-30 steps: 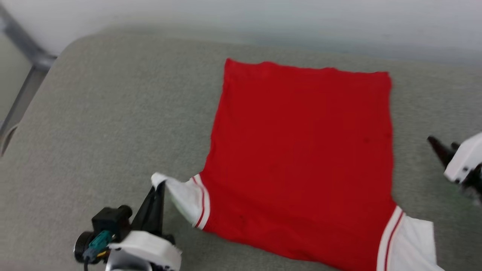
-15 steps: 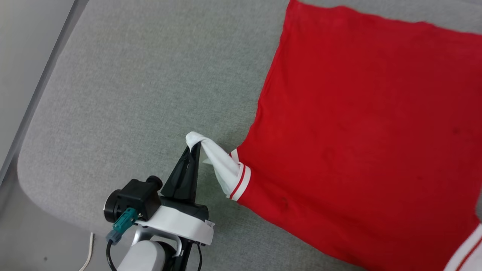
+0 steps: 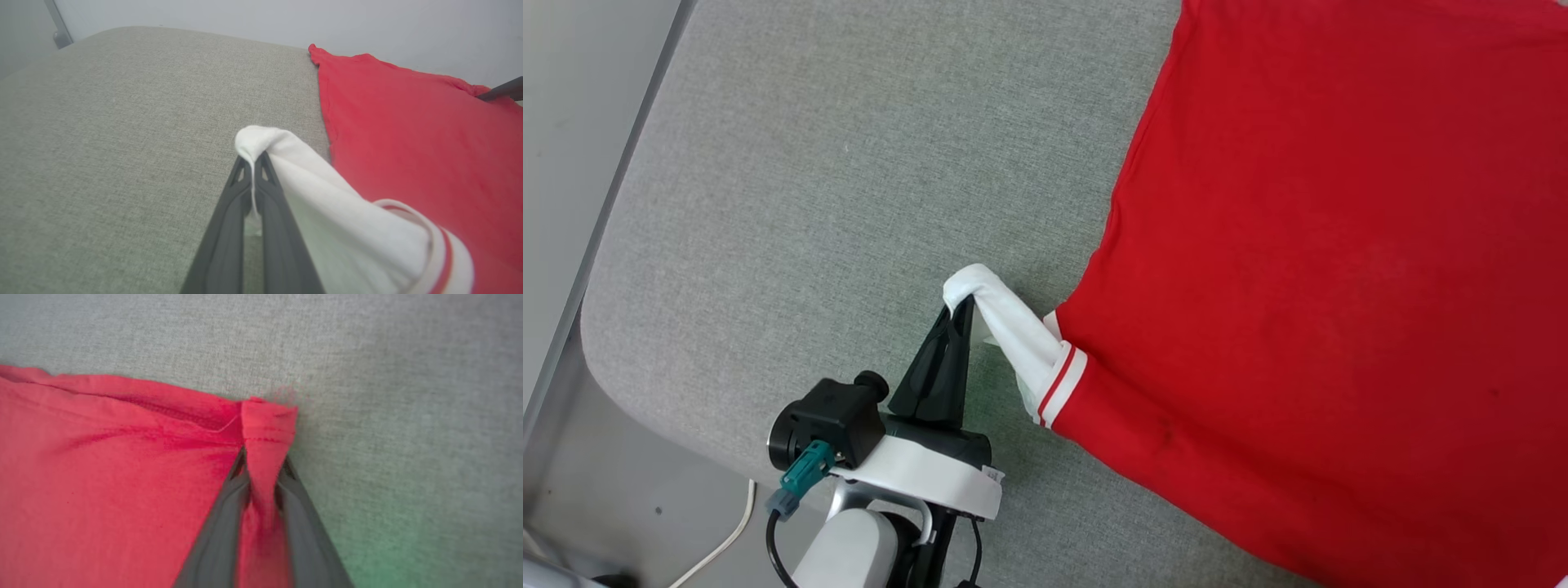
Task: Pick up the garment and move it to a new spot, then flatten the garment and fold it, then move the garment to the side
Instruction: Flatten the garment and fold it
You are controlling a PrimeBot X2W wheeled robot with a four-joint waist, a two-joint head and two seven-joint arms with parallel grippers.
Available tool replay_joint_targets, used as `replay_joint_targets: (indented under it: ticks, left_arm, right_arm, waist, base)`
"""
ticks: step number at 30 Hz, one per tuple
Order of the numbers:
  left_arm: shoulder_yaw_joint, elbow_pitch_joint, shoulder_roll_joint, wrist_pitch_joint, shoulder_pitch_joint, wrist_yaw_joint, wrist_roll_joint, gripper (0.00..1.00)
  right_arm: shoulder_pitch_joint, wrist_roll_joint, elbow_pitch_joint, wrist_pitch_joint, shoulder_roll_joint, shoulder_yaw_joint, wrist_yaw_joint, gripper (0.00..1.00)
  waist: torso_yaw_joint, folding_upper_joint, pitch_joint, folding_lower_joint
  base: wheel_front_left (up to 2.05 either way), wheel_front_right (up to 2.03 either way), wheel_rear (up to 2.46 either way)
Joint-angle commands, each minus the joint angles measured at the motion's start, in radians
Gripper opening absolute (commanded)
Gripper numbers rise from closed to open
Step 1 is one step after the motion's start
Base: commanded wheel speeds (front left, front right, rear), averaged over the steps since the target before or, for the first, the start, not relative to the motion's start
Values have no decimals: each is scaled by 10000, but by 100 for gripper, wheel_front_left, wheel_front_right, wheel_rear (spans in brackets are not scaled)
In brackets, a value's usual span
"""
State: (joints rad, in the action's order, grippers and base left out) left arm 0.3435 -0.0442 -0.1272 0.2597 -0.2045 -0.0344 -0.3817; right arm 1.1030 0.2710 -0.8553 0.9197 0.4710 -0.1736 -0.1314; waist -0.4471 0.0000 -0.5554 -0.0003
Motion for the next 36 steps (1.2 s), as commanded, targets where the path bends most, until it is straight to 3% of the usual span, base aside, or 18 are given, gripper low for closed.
replay_joint_targets:
  ticks: [1,11,16,21,27,33,36]
  left_arm:
    - [-65,-40,15,52,-106,49,46,0]
    - [-636,-689,-289,74,425,-88,1,0]
    - [-981,-955,-678,-77,978,-280,-80,0]
    - [-1149,-1044,-1138,-441,1511,-406,-115,0]
    - [-1451,-1000,-1465,-747,2176,-641,-287,0]
    - [-1604,-986,-1668,-1035,2868,-785,-528,0]
    - [-1724,-933,-1757,-1181,3175,-875,-632,0]
  right_arm:
    - [-1225,-334,-740,541,-485,126,14,0]
    - [-1856,33,793,-220,-183,-45,17,0]
    - [-3433,727,1988,-639,-127,123,16,0]
    - [-5646,1369,3407,-974,-567,-302,14,0]
    - [-8713,1703,5589,-1006,-1605,-1031,12,0]
    - [-11438,1749,7595,-872,-3396,-1911,11,0]
    - [-12547,1698,8262,-802,-3922,-1961,11,0]
  waist:
    - [30,0,22,3]
    - [964,0,1422,3]
    - [1810,0,2452,3]
    - [2518,0,3330,3]
    - [3320,0,4124,3]
    - [4041,0,4767,3]
    - [4323,0,4971,3]
  base:
    - [0,0,0]
    - [0,0,0]
    - [0,0,0]
    - [0,0,0]
    - [0,0,0]
    - [0,0,0]
    - [0,0,0]
